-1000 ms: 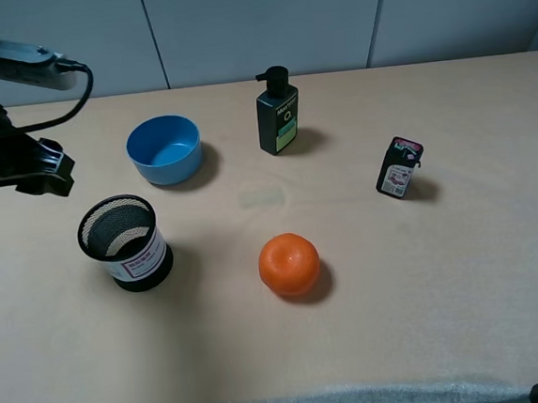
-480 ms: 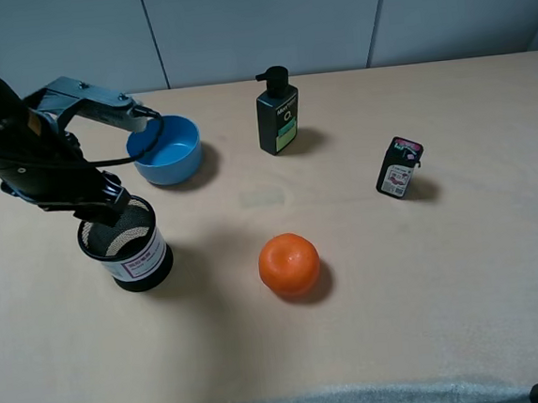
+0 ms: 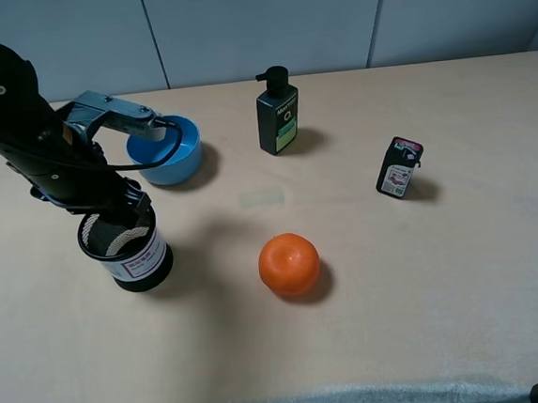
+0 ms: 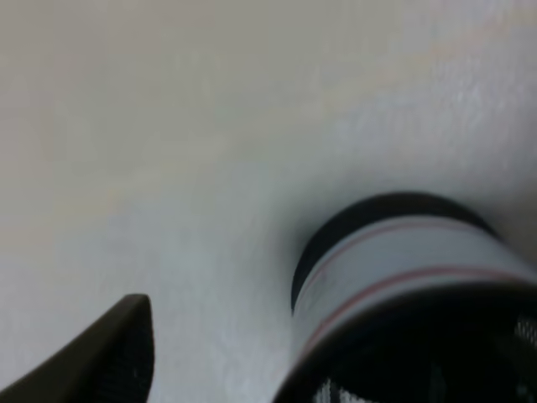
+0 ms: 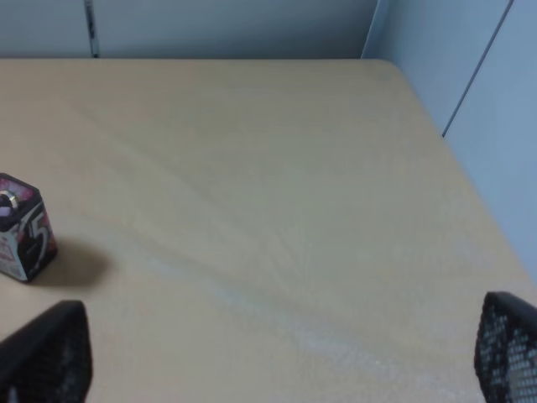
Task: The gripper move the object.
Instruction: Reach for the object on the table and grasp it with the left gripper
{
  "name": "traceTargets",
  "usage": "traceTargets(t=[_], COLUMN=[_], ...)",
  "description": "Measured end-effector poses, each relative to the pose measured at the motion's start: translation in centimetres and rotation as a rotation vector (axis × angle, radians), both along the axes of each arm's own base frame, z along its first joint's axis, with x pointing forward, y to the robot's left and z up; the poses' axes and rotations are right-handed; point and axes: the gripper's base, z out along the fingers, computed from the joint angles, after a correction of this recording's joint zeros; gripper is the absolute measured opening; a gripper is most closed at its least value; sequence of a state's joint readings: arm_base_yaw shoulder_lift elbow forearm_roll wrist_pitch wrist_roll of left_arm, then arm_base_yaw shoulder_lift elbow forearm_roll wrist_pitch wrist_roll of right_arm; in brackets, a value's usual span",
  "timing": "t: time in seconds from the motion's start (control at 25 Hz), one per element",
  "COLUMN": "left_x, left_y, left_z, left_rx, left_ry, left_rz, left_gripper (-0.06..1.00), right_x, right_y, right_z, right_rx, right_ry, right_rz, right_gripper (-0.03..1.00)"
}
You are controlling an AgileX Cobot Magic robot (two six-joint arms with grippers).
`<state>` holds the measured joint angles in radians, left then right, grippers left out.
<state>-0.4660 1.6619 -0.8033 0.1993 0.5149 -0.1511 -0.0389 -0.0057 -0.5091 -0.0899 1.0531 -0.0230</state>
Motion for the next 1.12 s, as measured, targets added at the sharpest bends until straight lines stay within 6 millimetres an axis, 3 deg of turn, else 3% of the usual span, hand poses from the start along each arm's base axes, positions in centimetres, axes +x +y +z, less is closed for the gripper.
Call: traceTargets(t=[0.6, 1.12], left_x=[0.6, 0.4], left_y=[-0.7, -0.7], left_z=[-1.8, -1.9], left_rx=[-0.011, -0.019], left_ry=[0.063, 0.09], left_rz=[0.039, 0.063], left_gripper=[0.74, 0.74], right_x=[0.0, 0.0], right_y=[0.0, 0.0], right_z=[0.0, 0.0], right_rx=[0.0, 0.0], right_ry=[0.0, 0.0], right_rz=[0.0, 0.0], right_gripper=[0.69, 0.69])
